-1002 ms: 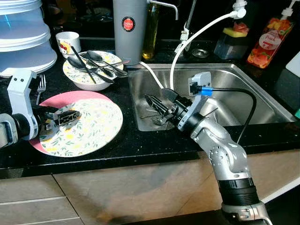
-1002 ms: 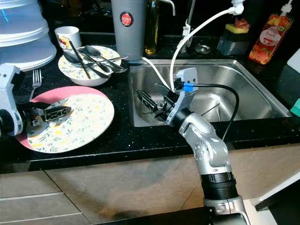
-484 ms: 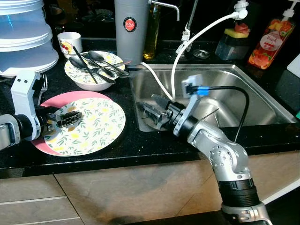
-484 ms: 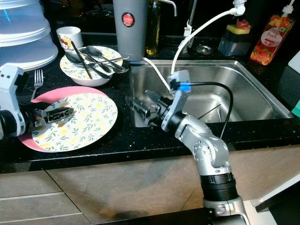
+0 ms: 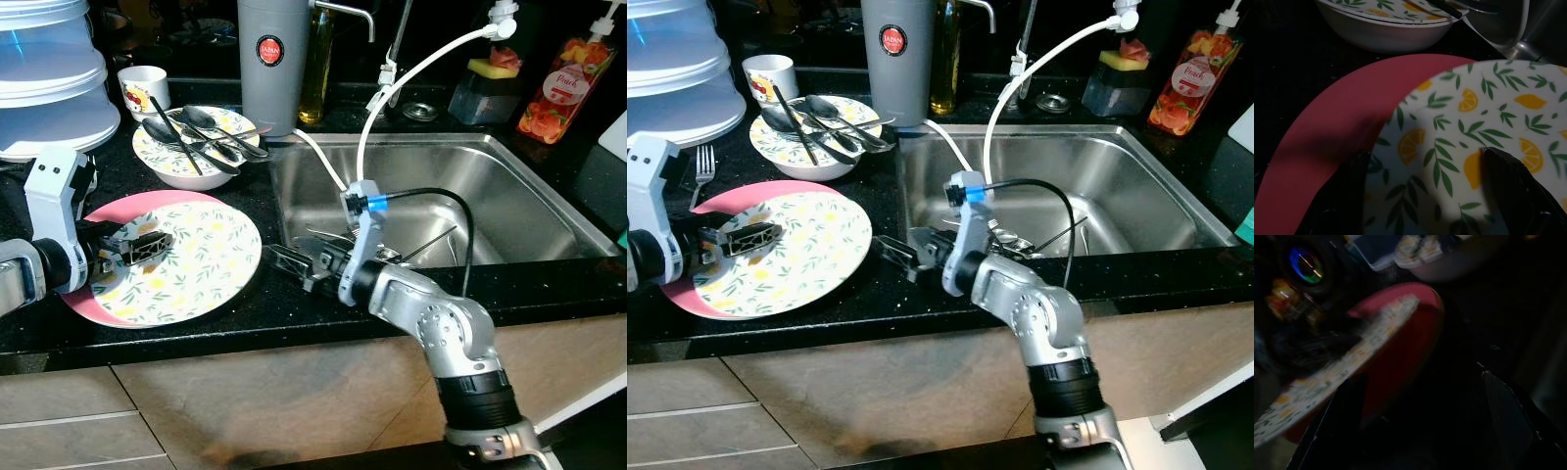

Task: Kitchen organization

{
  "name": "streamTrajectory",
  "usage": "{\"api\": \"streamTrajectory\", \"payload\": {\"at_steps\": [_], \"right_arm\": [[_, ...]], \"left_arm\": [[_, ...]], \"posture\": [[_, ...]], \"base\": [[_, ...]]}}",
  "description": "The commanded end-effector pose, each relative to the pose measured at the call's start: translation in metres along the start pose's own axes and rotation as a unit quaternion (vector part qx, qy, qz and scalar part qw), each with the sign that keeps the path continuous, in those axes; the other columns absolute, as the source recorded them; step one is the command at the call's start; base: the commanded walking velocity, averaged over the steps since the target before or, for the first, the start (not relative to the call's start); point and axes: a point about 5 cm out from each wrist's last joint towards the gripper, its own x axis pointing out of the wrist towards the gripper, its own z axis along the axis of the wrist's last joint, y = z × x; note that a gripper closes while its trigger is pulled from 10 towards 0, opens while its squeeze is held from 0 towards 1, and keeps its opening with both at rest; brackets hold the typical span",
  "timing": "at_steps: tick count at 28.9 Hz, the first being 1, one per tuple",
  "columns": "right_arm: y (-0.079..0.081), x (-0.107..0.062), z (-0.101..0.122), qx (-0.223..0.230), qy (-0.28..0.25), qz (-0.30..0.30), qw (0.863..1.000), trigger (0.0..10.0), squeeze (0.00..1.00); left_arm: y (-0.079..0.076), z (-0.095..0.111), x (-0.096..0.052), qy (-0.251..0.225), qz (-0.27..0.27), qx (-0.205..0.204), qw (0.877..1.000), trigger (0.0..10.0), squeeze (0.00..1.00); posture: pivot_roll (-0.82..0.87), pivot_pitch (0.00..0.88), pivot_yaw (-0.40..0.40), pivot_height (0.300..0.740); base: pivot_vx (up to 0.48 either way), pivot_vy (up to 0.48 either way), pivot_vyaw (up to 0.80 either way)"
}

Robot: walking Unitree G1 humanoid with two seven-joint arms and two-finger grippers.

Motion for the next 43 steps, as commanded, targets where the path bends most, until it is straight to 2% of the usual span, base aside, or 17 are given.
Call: {"api": "streamTrajectory", "payload": {"at_steps": [1, 5, 9, 12, 22, 25, 30, 34, 42, 43], "right_arm": [[0.003, 0.001, 0.004, 0.025, -0.008, 0.015, 1.000, 10.0, 0.00], [0.006, 0.003, 0.008, 0.054, -0.018, 0.034, 0.998, 10.0, 0.00], [0.003, 0.002, 0.008, 0.050, -0.011, 0.022, 0.998, 10.0, 0.00], [0.000, -0.002, 0.013, 0.071, -0.020, 0.016, 0.997, 10.0, 0.00], [-0.007, -0.007, 0.018, 0.081, -0.025, -0.002, 0.996, 10.0, 0.00], [-0.002, -0.007, 0.014, 0.083, 0.001, 0.015, 0.996, 10.0, 0.00], [-0.001, -0.005, 0.006, 0.074, 0.031, 0.010, 0.997, 10.0, 0.00], [0.002, -0.003, 0.004, 0.076, 0.036, 0.014, 0.996, 10.0, 0.00], [0.016, 0.000, 0.004, 0.097, 0.037, 0.060, 0.993, 10.0, 0.00], [0.016, 0.000, 0.003, 0.098, 0.039, 0.062, 0.993, 7.1, 0.00]], "left_arm": [[-0.003, -0.025, 0.010, 0.049, -0.009, -0.031, 0.998, 10.0, 0.00], [-0.003, -0.027, 0.010, 0.050, -0.008, -0.032, 0.998, 10.0, 0.00], [-0.004, -0.027, 0.010, 0.050, -0.008, -0.032, 0.998, 10.0, 0.00], [-0.005, -0.027, 0.011, 0.049, -0.010, -0.032, 0.998, 10.0, 0.00], [-0.005, -0.028, 0.011, 0.049, -0.008, -0.033, 0.998, 10.0, 0.00], [-0.005, -0.028, 0.011, 0.048, -0.008, -0.033, 0.998, 10.0, 0.00], [-0.006, -0.028, 0.011, 0.048, -0.008, -0.033, 0.998, 10.0, 0.00], [-0.006, -0.028, 0.011, 0.048, -0.009, -0.033, 0.998, 10.0, 0.00], [-0.007, -0.029, 0.010, 0.049, -0.010, -0.033, 0.998, 10.0, 0.00], [-0.007, -0.029, 0.011, 0.048, -0.010, -0.033, 0.998, 10.0, 0.00]], "posture": [[0.01, 0.166, -0.052, 0.740], [0.01, 0.166, -0.054, 0.740], [0.01, 0.166, -0.054, 0.740], [0.00, 0.167, -0.053, 0.740], [0.00, 0.164, -0.055, 0.740], [0.00, 0.161, -0.055, 0.740], [0.00, 0.157, -0.056, 0.740], [0.00, 0.157, -0.056, 0.740], [0.01, 0.150, -0.054, 0.740], [0.01, 0.150, -0.054, 0.740]], "base": [[0.000, 0.000, 0.00], [0.000, 0.000, 0.00], [0.000, 0.000, 0.00], [0.000, 0.000, 0.00], [0.000, 0.000, 0.00], [0.000, 0.000, 0.00], [0.000, 0.000, 0.00], [0.000, 0.000, 0.00], [0.000, 0.000, 0.00], [0.000, 0.000, 0.00]]}}
